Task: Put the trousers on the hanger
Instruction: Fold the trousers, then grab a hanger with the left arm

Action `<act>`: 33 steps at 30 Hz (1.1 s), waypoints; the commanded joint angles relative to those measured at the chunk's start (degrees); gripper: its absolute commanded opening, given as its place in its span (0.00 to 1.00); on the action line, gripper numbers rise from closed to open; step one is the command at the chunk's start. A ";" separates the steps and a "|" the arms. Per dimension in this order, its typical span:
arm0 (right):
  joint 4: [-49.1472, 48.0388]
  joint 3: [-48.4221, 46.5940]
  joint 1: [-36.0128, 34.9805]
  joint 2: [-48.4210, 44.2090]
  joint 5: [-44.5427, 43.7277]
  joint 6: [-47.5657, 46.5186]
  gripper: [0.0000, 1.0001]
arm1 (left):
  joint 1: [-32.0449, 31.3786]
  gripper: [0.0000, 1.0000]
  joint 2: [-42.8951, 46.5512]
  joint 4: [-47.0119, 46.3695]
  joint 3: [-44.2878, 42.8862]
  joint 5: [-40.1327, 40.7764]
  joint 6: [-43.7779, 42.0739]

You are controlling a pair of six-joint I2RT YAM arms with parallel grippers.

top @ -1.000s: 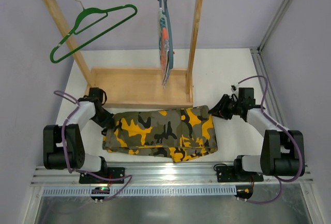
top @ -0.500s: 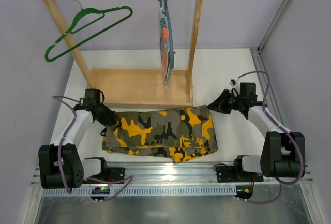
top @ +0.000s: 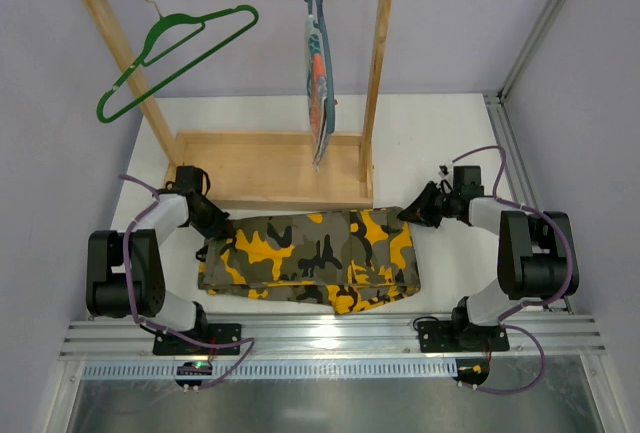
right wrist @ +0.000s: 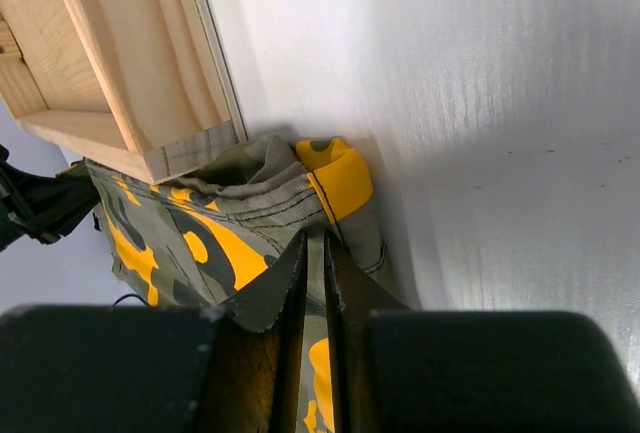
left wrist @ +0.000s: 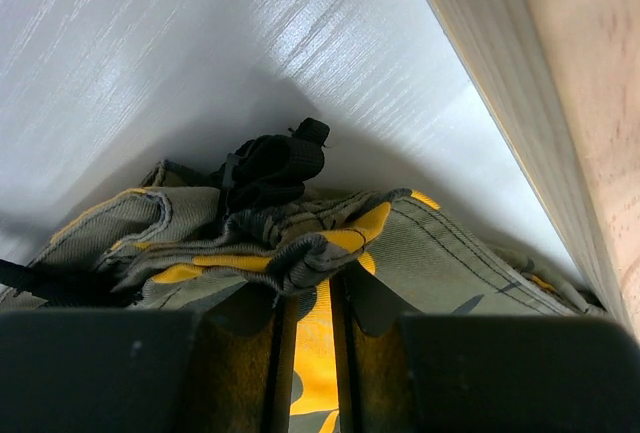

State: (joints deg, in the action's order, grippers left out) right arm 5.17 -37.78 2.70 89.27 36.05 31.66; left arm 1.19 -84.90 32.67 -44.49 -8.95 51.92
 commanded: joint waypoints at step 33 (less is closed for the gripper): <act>41.15 -40.08 -22.11 -34.96 -30.68 -4.95 0.87 | -3.47 1.00 28.82 0.83 -16.94 -15.48 -9.82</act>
State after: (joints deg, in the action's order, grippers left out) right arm 40.29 -73.73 -16.43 55.00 11.73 25.63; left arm -0.58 -59.37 35.31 -59.72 -19.79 43.53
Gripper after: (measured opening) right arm 0.870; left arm 0.996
